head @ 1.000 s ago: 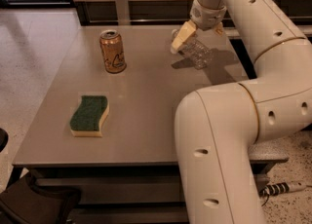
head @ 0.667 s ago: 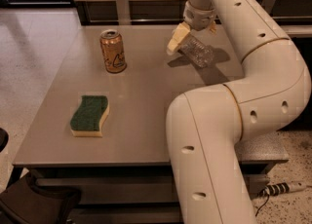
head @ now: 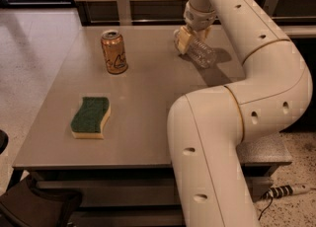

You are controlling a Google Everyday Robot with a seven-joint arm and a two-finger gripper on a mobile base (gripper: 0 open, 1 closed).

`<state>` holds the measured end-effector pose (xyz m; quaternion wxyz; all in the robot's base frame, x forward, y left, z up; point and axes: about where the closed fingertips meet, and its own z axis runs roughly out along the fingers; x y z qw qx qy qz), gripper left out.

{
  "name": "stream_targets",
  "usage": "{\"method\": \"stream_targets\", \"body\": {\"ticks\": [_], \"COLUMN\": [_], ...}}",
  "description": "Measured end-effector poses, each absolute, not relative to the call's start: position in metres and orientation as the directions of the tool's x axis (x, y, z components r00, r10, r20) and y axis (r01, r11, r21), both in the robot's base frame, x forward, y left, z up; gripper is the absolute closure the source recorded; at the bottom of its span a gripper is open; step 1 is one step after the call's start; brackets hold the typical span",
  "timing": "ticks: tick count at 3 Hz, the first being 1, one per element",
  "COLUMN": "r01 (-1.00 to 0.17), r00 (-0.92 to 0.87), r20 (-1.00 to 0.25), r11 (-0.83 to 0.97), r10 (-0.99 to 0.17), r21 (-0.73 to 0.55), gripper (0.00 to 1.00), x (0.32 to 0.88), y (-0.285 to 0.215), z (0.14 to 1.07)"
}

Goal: Place water bottle upright

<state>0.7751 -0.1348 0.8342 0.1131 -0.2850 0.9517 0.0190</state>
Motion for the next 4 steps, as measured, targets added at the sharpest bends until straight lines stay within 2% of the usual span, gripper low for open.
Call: {"method": "stream_targets", "body": {"ticks": [2,3,4], "r01": [-0.546,-0.546,-0.546], "r00": [-0.806,-0.804,-0.804], "r20": [-0.249,-0.255,-0.255], "r11": [0.837,0.837,0.837], "r10": [-0.537,-0.537,-0.537], "r21": [-0.035,-0.037,-0.037], "gripper": [0.93,1.00,1.00], "x": [0.7853,0.7879,0.7879], "y": [-0.1307,-0.1298,-0.1298], "z": [0.8277,0.8265,0.8265]}}
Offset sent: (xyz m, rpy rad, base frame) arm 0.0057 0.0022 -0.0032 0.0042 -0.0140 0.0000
